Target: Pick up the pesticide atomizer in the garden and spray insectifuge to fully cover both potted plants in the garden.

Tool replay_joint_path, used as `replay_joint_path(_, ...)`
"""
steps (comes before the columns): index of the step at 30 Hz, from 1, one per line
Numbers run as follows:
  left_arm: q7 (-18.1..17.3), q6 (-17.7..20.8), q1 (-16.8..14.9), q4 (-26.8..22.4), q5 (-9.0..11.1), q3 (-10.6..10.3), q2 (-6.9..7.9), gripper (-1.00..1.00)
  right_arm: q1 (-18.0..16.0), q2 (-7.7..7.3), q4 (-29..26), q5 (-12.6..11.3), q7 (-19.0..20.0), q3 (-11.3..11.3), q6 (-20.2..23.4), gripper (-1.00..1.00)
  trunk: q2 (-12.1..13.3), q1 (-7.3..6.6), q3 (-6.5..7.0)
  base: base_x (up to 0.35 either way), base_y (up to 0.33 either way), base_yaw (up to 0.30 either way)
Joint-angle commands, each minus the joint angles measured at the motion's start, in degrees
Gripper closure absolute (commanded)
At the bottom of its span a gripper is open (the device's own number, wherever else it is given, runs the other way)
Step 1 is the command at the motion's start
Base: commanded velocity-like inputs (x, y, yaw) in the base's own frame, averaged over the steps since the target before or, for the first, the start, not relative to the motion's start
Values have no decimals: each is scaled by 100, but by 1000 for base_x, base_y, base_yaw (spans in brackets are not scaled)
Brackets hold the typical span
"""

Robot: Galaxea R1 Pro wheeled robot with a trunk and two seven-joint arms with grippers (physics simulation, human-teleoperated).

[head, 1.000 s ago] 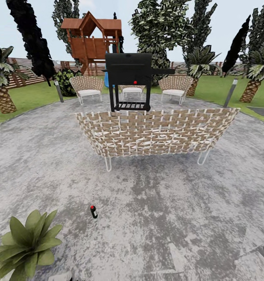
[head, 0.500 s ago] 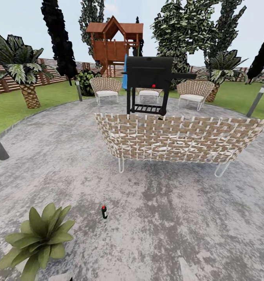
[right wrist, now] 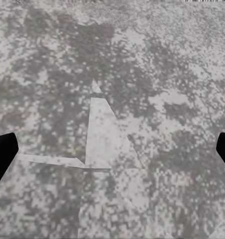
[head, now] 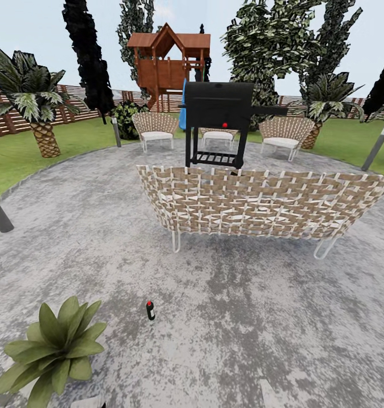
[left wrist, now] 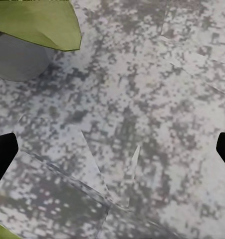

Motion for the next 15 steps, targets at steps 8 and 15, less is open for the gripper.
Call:
replay_joint_path(8, -69, 87, -433, -91, -65, -54, -100, -100, -231, 23, -1044, 52, 100, -5, 87, -100, -2, -1, -4, 0, 0, 0)
replay_joint_path(15, -48, 103, -938, -90, -111, -63, -259, -100, -842, 23, -1468, 44, 644, -4, 1083, -100, -2, -1, -4, 0, 0, 0)
